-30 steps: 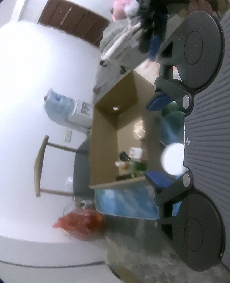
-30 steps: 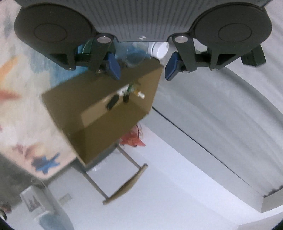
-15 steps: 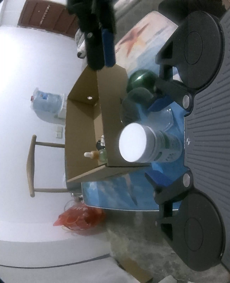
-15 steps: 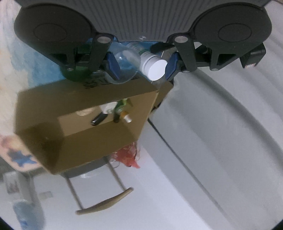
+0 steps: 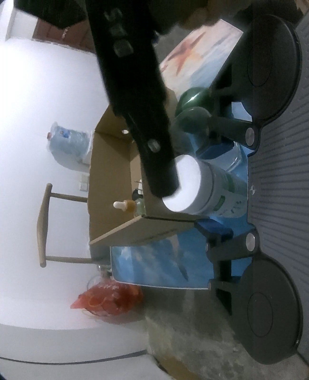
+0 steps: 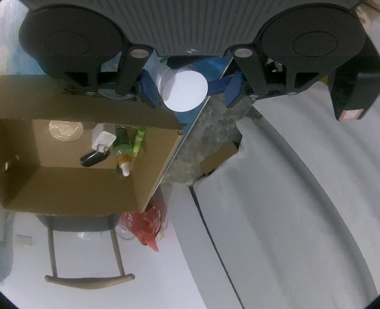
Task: Organize rigid objects
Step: 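Grasp the white pill bottle with the right tool, then carry the white pill bottle into the box and open the right tool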
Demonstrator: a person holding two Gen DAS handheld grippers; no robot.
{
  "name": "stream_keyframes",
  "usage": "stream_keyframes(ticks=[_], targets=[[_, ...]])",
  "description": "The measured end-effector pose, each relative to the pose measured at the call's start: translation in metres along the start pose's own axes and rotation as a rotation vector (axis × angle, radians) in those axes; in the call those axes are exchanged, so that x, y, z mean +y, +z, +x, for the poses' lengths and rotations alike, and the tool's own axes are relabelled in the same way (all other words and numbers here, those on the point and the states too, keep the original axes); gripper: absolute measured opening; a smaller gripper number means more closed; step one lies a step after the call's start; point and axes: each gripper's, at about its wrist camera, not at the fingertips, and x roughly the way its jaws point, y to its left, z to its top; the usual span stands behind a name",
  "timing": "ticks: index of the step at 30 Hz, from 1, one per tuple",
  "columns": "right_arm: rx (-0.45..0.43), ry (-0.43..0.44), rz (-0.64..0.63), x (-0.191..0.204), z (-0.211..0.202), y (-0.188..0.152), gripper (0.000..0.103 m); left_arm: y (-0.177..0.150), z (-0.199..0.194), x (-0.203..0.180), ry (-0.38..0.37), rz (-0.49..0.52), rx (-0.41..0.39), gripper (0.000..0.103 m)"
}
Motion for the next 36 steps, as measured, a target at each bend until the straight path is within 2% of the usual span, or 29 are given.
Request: stream_keyframes(ticks=[7, 12, 18, 22, 28, 36], targets=[[0.045, -0.02, -0.012, 0.002, 0.011, -0.003, 0.061, -0.002, -0.001, -0.003, 0.005, 0.008, -0.023, 0.049], [0.035, -0.031, -0.013, 0.003, 0.008, -0.004, 0.054, -0.004, -0.007, -0.004, 0.011, 0.012, -0.039, 0.048], [0.003, -0.014, -0.02, 0.009, -0.004, -0.003, 0.053, -0.001, -0.024, -0.012, 0.032, 0.04, -0.077, 0.048], [-0.04, 0.004, -0.041, 0.018, -0.02, 0.001, 0.053, 0.006, -0.041, -0.018, 0.051, 0.068, -0.111, 0.047], [-0.157, 0.001, -0.121, 0.031, -0.057, 0.016, 0.053, 0.033, -0.063, -0.035, 0.076, 0.155, -0.199, 0.047], [-0.295, -0.076, -0.181, 0.009, -0.095, 0.06, 0.053, 0.093, -0.047, -0.065, 0.052, 0.28, -0.299, 0.047]])
